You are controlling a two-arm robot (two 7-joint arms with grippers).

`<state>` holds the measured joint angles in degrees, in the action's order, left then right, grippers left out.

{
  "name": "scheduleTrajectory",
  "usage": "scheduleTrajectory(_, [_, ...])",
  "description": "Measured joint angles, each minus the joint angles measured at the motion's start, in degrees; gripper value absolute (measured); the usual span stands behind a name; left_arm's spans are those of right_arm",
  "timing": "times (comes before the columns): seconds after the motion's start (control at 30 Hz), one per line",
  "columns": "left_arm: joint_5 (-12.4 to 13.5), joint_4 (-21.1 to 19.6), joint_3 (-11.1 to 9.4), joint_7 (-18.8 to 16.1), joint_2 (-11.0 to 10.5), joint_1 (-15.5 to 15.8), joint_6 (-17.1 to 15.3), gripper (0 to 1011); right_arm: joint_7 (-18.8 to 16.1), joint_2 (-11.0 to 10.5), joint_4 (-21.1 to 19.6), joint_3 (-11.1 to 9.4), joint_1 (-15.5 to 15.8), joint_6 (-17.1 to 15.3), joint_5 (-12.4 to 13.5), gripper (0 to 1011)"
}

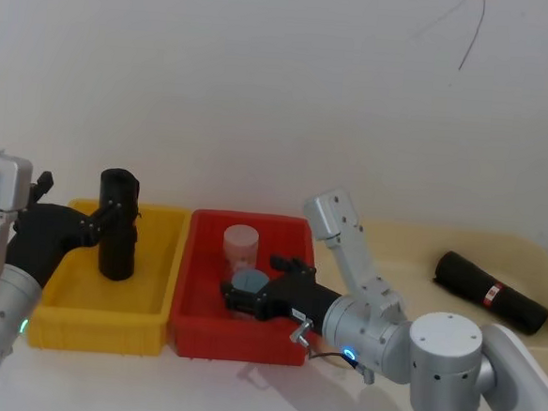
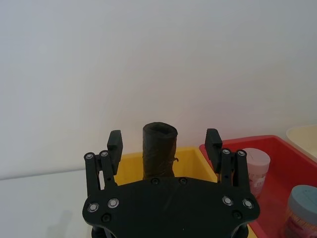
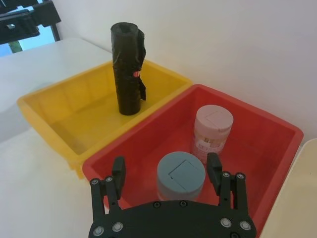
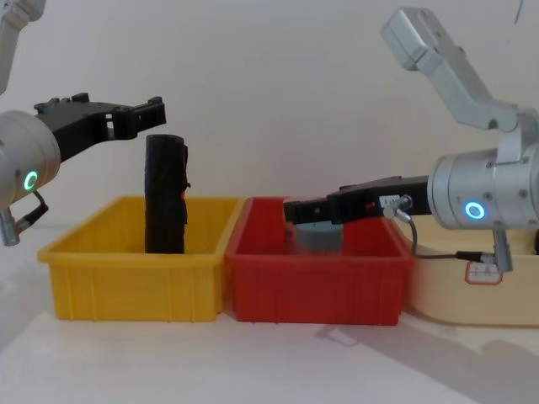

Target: Pick up the garbage bag with the one hand and transfer it to the other hand.

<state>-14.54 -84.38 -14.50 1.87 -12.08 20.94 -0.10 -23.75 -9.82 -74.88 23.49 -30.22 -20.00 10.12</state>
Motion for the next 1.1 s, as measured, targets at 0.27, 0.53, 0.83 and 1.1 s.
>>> scheduleTrajectory(0.27, [0.0,0.0,0.0,0.0,0.0,0.0,0.0,1001,0.4,0.2,1.8,0.5,-0.7,0.3,0.1,1000])
scheduleTrajectory(0.53, [0.0,0.0,0.0,0.0,0.0,0.0,0.0,1000,0.9,0.3,3.4,0.9,-1.2,0.9,0.2,1000])
scheduleTrajectory(0.83, [0.0,0.0,0.0,0.0,0.0,0.0,0.0,1001,1.6,0.5,4.8,1.0,-1.4,2.1,0.4,1000])
scheduleTrajectory(1.1, [0.0,0.0,0.0,0.0,0.0,0.0,0.0,1000,2.1,0.8,5.9,1.0,-1.6,3.5,0.9,1000])
